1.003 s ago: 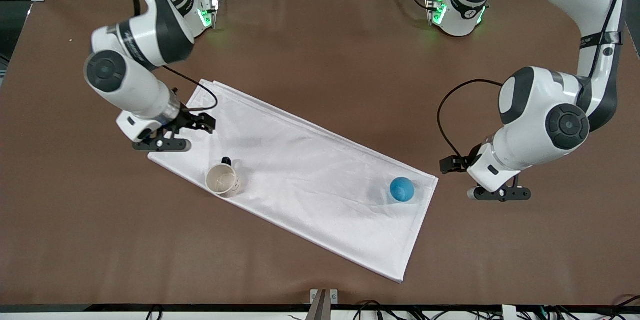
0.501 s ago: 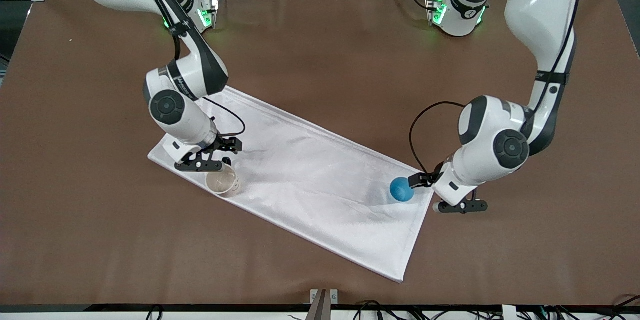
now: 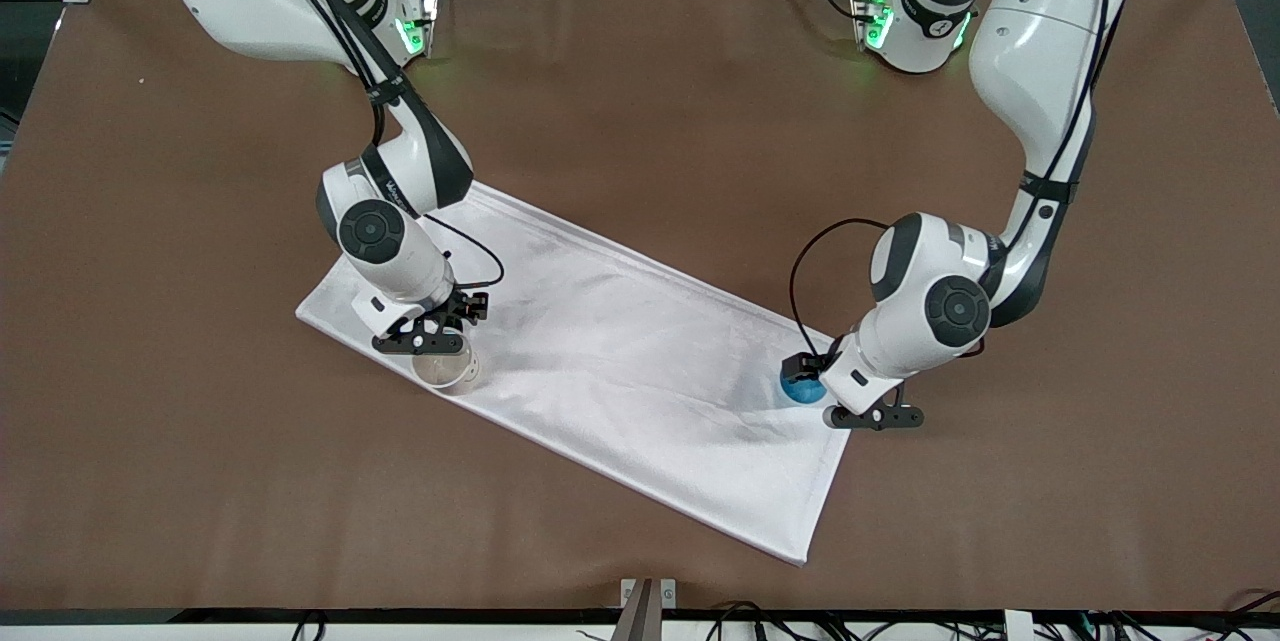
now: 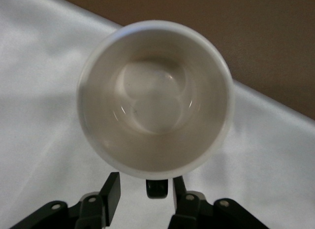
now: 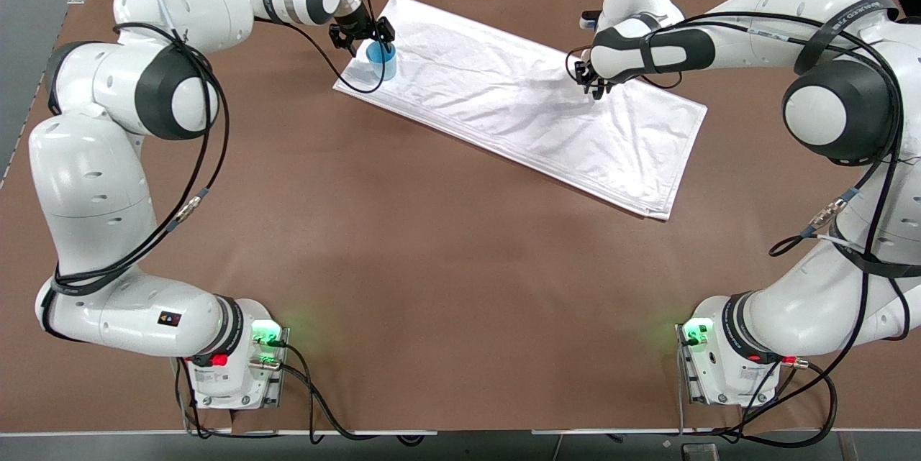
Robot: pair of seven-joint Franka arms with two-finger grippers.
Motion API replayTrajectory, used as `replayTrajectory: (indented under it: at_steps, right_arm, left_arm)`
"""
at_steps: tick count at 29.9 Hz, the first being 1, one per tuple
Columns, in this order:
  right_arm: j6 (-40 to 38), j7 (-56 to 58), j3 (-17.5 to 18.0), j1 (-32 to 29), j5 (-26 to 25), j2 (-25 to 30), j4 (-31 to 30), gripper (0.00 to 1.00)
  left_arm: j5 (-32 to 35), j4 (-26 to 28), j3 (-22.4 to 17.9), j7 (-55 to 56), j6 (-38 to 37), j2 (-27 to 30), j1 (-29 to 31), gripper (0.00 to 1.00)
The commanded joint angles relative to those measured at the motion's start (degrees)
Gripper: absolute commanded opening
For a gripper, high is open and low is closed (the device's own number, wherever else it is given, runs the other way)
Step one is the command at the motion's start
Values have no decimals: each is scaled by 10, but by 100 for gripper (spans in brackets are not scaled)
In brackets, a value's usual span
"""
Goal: Place blue cup into white mug on table
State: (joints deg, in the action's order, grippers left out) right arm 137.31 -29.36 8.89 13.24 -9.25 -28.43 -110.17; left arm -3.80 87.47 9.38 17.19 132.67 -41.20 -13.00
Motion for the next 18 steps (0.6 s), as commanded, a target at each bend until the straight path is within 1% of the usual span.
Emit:
replayTrajectory:
  at_steps: [1,5,6,7,12,15,18]
  right_arm:
    - [3,-23,-5,2,-16,-9,16,26]
    - [1,-22,-8,2,-16,-8,17,5]
    - [0,-22,-8,2,-16,-7,19,0]
    - [-5,-21,-8,2,-16,-6,22,0]
    - [-28,-26,-7,10,-13,11,37,0]
    - [-73,-39,-7,26,-10,16,66,0]
    - [-120,-66,-6,47,-8,15,108,0]
  left_arm:
    - [-8,-11,-7,7,8,-9,-4,76]
    - [-9,-11,-7,19,8,-9,-4,18]
    - [-9,-10,-7,24,8,-9,-4,7]
    - [-9,-10,-7,29,8,-9,-4,0]
    - [-8,-10,-7,46,8,-9,-4,0]
    - [-8,-10,-7,47,8,-8,-4,0]
    - [-7,-9,-7,51,8,-6,-4,0]
